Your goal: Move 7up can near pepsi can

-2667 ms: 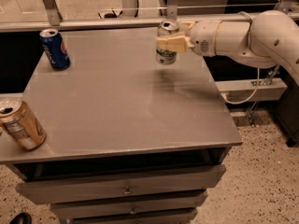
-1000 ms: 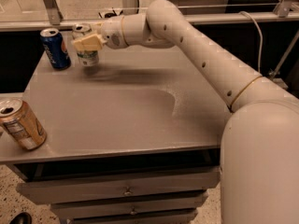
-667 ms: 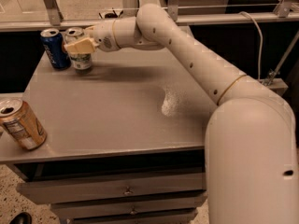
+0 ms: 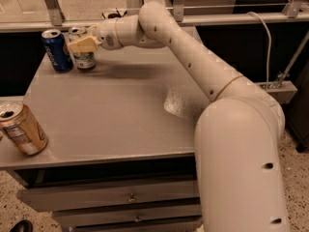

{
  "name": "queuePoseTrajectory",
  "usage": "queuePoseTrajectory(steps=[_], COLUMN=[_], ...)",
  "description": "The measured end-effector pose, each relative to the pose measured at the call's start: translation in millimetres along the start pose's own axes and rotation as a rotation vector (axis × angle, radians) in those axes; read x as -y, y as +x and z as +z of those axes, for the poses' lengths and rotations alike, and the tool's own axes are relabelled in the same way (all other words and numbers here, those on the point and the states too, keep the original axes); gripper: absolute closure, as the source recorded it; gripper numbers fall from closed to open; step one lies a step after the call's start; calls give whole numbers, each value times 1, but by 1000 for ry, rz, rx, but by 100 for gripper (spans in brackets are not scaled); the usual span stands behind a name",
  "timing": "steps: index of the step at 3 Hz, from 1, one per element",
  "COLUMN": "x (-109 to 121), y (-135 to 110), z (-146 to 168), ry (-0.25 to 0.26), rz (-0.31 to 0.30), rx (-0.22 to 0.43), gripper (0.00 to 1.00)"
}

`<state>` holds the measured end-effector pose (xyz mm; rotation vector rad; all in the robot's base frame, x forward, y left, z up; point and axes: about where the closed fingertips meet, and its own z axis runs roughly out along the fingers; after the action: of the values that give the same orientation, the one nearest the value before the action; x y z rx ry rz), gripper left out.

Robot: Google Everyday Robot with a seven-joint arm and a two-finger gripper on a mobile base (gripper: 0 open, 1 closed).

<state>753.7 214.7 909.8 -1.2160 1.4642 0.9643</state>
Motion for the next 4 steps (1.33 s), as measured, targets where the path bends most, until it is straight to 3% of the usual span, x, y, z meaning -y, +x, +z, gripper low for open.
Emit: queuePoseTrajectory(steps=[1, 2, 3, 4], x=[3, 5, 9, 17], y=[4, 8, 8, 7], z=[0, -3, -15, -34], ry=[-3, -1, 14, 44], rz=[12, 26, 36, 44], rx=[-9, -8, 10, 40], gripper=[53, 22, 0, 0])
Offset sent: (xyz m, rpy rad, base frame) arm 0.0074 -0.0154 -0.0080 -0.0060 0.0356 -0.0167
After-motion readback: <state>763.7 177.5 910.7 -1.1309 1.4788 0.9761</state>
